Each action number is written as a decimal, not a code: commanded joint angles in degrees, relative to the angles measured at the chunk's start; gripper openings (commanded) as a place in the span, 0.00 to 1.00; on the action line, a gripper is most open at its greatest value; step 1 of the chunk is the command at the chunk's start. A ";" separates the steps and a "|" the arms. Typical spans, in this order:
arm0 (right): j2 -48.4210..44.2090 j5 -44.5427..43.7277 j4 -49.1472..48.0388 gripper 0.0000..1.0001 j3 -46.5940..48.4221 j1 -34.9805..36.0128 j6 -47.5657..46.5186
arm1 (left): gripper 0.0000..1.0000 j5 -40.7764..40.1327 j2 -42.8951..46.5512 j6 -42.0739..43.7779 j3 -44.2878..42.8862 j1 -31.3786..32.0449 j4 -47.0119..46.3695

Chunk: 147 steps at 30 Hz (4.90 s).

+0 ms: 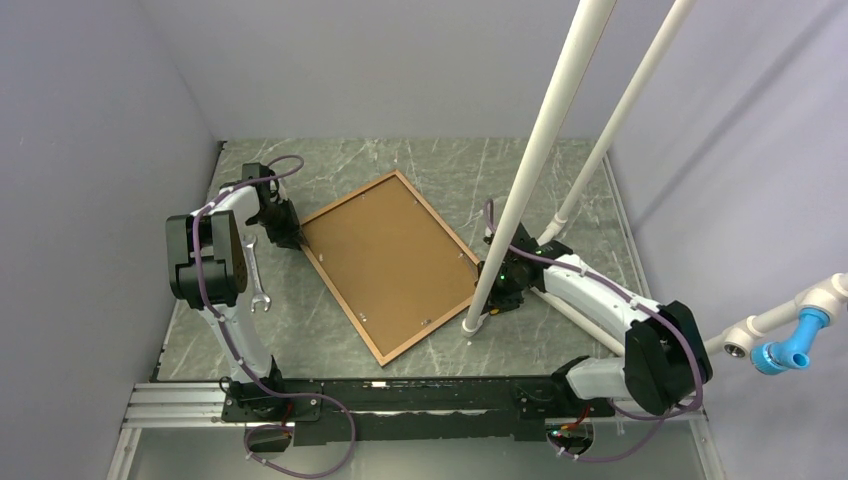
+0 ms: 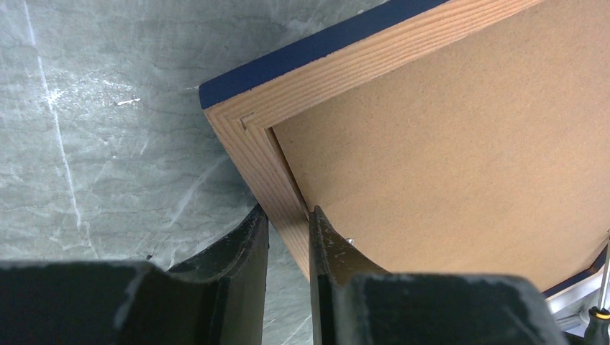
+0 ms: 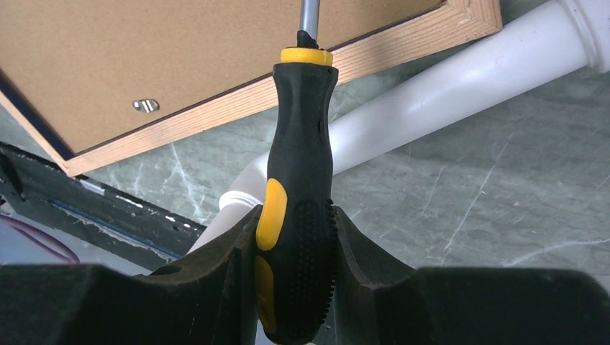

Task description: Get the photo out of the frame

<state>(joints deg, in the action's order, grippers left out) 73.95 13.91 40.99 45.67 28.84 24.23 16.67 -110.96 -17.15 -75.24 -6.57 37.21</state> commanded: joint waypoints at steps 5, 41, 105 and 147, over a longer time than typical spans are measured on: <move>1.90 -1.44 -0.21 0.00 1.70 0.14 0.70 | 0.08 3.52 -0.98 1.68 -0.78 0.69 -0.16; 11.28 -3.41 -4.77 0.00 13.47 3.50 -7.28 | 0.06 4.53 -1.67 1.48 -0.81 0.68 -0.39; 48.24 2.73 -2.91 0.00 46.75 -0.44 -9.25 | 0.05 6.01 -1.72 1.24 -0.70 0.72 -0.73; 2.58 -12.16 -15.38 0.00 7.97 -5.11 -8.36 | 0.55 -7.22 21.44 0.11 10.01 1.83 -8.39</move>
<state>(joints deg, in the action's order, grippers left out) 82.85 6.44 28.47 56.75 23.81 16.08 14.61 -97.58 -16.86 -68.10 -6.04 32.14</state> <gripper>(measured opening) 0.360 0.542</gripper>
